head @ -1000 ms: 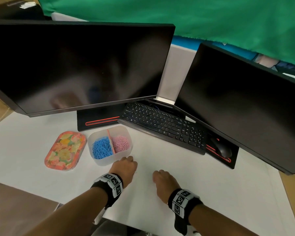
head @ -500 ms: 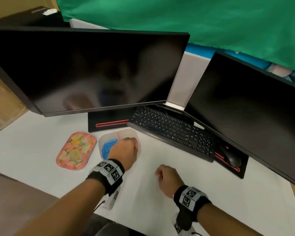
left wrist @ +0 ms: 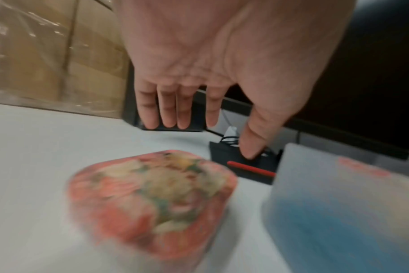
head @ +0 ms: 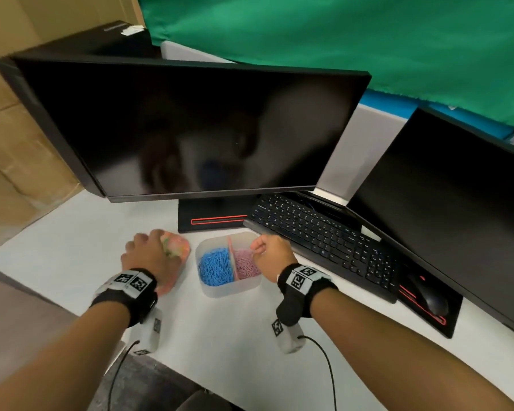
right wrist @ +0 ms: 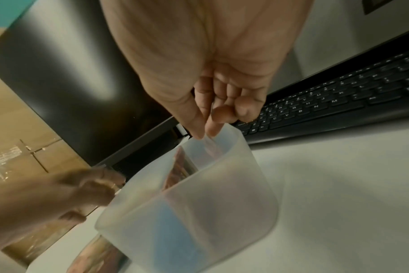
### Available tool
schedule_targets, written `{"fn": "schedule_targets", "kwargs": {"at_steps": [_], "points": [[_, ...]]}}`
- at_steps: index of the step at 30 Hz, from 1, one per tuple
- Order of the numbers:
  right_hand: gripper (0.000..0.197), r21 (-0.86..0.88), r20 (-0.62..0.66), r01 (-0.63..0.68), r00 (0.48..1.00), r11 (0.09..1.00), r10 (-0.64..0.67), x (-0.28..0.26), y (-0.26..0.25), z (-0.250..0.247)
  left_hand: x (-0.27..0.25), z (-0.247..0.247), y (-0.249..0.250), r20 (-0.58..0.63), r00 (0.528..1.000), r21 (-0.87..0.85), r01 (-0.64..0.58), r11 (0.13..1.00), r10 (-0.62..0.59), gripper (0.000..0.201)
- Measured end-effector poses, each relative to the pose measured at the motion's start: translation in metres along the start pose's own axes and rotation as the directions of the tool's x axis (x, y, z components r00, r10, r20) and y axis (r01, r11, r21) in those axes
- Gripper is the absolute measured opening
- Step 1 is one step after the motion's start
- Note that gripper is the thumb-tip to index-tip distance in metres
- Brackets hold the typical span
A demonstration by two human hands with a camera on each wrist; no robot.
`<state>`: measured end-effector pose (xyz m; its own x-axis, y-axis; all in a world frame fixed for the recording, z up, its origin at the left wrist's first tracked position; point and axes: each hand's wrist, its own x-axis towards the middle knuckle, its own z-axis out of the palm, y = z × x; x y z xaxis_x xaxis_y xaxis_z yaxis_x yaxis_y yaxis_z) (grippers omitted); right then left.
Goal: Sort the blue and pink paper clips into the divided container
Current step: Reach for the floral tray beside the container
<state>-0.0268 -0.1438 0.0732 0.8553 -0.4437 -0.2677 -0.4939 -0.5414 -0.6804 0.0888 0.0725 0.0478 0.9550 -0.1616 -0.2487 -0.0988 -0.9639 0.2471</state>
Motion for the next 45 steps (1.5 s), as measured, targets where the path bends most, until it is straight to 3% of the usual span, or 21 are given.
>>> {"fn": "schedule_targets", "kwargs": {"at_steps": [2,4,9,13,15,18,22,24,25,31,41,45], "points": [[0.021,-0.019,-0.009,0.011,1.0,1.0,-0.011,-0.001,0.005,0.0,0.004,0.011,-0.017,0.157,0.985,0.114,0.058,0.992,-0.076,0.093],[0.024,-0.025,-0.041,0.021,0.999,0.999,-0.022,-0.003,0.012,-0.003,0.003,0.021,-0.027,0.203,0.975,0.135,0.059,0.989,-0.086,0.107],[0.03,-0.002,-0.082,-0.023,0.996,1.0,0.023,-0.005,0.032,-0.008,0.004,0.021,-0.034,0.184,0.981,0.036,0.057,0.998,-0.062,0.106],[0.027,0.084,-0.063,-0.082,0.994,0.993,0.087,-0.001,0.04,-0.011,0.003,0.001,-0.027,0.097,0.981,-0.227,-0.144,0.963,0.169,0.105],[0.024,0.146,-0.048,-0.082,0.995,0.986,0.09,0.002,0.041,-0.011,0.0,-0.012,-0.014,0.039,0.95,-0.308,-0.285,0.908,0.311,0.108],[0.03,0.209,-0.024,-0.084,0.996,0.974,0.091,0.004,0.038,-0.008,-0.005,-0.029,0.011,-0.01,0.865,-0.287,-0.484,0.827,0.502,0.108],[0.068,0.297,-0.005,-0.119,0.992,0.948,0.126,0.006,0.036,-0.001,-0.02,-0.033,0.045,0.071,0.749,-0.154,-0.644,0.749,0.659,0.107],[0.079,0.358,0.002,-0.16,0.985,0.92,0.171,0.008,0.039,0.0,-0.031,-0.022,0.057,0.138,0.725,-0.052,-0.675,0.736,0.675,0.108],[0.076,0.368,0.004,-0.168,0.984,0.914,0.179,0.007,0.04,0.0,-0.035,-0.016,0.06,0.163,0.722,-0.017,-0.679,0.734,0.672,0.107],[0.021,0.31,0.011,-0.112,0.993,0.944,0.114,0.006,0.047,0.002,-0.038,0.009,0.064,0.253,0.744,0.007,-0.641,0.768,0.619,0.109],[0.025,0.308,-0.049,-0.106,0.991,0.945,0.127,0.007,0.056,0.013,-0.024,0.006,0.062,0.31,0.737,0.003,-0.633,0.774,0.601,0.114],[0.023,0.33,-0.069,-0.151,0.981,0.932,0.184,0.012,0.061,0.02,-0.018,0.0,0.063,0.342,0.706,0.046,-0.672,0.739,0.62,0.114]]}}
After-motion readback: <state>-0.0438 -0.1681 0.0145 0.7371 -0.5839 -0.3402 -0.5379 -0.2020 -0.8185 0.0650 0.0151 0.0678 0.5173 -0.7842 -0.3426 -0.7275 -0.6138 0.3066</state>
